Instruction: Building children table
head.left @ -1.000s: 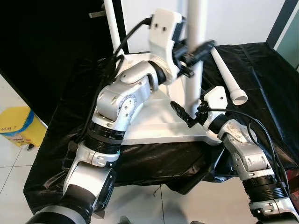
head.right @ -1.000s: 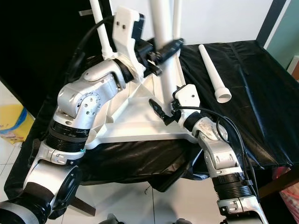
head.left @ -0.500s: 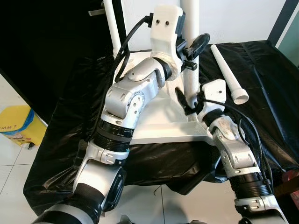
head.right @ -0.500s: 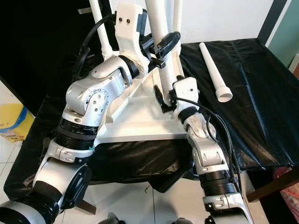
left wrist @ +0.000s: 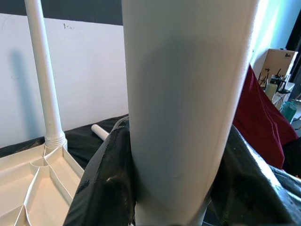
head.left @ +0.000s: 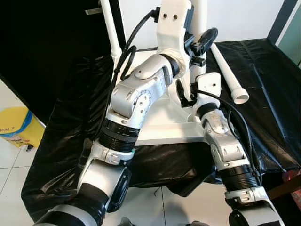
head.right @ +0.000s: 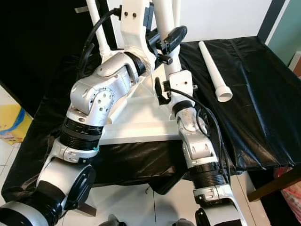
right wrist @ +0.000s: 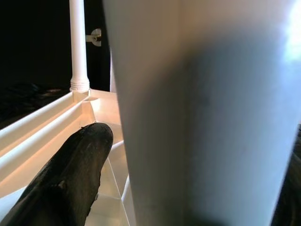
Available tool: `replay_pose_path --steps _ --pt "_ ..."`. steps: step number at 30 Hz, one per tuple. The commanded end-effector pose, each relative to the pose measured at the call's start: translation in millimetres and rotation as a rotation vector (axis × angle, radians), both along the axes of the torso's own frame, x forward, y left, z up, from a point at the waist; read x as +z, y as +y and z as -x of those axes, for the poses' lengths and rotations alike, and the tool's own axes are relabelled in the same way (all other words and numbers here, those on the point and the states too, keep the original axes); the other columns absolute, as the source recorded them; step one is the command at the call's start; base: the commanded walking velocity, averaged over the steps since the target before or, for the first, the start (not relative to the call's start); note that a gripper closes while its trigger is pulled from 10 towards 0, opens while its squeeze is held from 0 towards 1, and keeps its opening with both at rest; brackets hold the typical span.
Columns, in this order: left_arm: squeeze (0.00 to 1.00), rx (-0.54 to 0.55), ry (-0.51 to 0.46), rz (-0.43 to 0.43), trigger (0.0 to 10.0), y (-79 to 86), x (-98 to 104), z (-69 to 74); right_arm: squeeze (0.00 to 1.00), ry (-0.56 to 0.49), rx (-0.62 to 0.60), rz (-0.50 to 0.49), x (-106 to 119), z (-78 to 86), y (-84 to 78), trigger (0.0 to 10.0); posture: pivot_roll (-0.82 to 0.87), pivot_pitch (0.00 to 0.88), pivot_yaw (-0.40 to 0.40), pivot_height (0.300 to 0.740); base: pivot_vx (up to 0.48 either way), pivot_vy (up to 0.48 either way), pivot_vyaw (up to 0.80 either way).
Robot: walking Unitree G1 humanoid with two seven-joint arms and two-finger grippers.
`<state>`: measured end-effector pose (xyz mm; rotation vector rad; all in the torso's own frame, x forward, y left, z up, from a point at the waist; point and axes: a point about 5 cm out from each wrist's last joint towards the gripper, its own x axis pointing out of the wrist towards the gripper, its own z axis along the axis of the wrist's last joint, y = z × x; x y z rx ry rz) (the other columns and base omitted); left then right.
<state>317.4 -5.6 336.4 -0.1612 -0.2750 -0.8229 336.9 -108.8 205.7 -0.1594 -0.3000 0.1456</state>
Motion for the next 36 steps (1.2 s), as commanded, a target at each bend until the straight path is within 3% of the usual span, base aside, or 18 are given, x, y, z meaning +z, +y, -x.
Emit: replay_pose_path --steps 1,5,6,9,10,19,20,21,25,26,30,31,36 --pt "0.00 -0.007 -0.028 0.000 10.0 -3.0 5 3.5 0.00 0.016 0.005 0.010 -1 -1.9 4.3 10.0 -0.10 0.056 0.068 0.740 0.000 0.000 0.00" --pt "0.00 -0.003 -0.040 -0.010 10.0 -5.9 6 5.2 0.00 0.032 0.015 0.022 -3 -3.6 8.0 10.0 -0.10 0.048 0.068 0.740 0.000 0.000 0.00" --pt "0.00 -0.001 -0.044 -0.014 10.0 -7.0 6 5.8 0.00 0.039 0.016 0.025 -4 -4.2 9.2 5.2 -0.10 0.047 0.068 0.740 0.000 0.000 0.00" --pt "0.00 -0.001 -0.044 -0.014 10.0 -7.9 6 6.2 0.00 0.047 0.018 0.023 -5 -4.8 10.2 4.8 -0.10 0.046 0.067 0.740 0.000 0.000 0.00" --pt "0.00 -0.001 -0.051 -0.018 10.0 -8.5 6 6.8 0.00 0.055 0.016 0.020 -6 -5.4 11.1 0.0 -0.10 0.044 0.065 0.740 0.000 0.000 0.00" --pt "0.00 0.000 -0.074 -0.023 10.0 -10.6 7 8.7 0.00 0.094 0.007 0.011 -11 -6.6 12.9 0.0 -0.10 0.035 0.060 0.740 0.000 0.000 0.00" --pt "0.00 -0.002 -0.085 -0.027 10.0 -11.3 8 9.6 0.00 0.100 -0.001 0.009 -12 -7.2 11.9 0.4 -0.10 0.032 0.058 0.740 0.000 0.000 0.00" --pt "0.00 -0.005 -0.097 -0.032 10.0 -12.2 8 10.6 0.00 0.106 -0.008 0.001 -13 -7.9 10.8 3.1 -0.10 0.031 0.057 0.740 0.000 0.000 0.00" --pt "0.00 -0.007 -0.109 -0.036 10.0 -13.1 8 11.7 0.00 0.112 -0.016 -0.008 -13 -8.5 9.7 3.1 -0.10 0.031 0.057 0.740 0.000 0.000 0.00" --pt "0.00 -0.009 -0.123 -0.041 10.0 -13.8 8 13.0 0.00 0.114 -0.025 -0.020 -13 -8.9 8.5 10.0 -0.10 0.030 0.055 0.740 0.000 0.000 0.00" --pt "0.00 -0.023 -0.124 -0.032 10.0 -14.6 5 14.2 0.00 0.116 -0.042 -0.042 -13 -9.5 5.7 10.0 -0.10 0.034 0.052 0.740 0.000 0.000 0.00" --pt "1.00 -0.026 -0.107 -0.015 10.0 -13.8 4 13.4 0.00 0.115 -0.050 -0.046 -12 -9.6 4.6 10.0 -0.10 0.036 0.051 0.740 0.000 0.000 0.00" --pt "1.00 -0.035 -0.092 0.002 10.0 -12.7 4 12.7 0.00 0.114 -0.055 -0.051 -11 -9.7 3.5 10.0 -0.09 0.037 0.049 0.740 0.000 0.000 0.00"
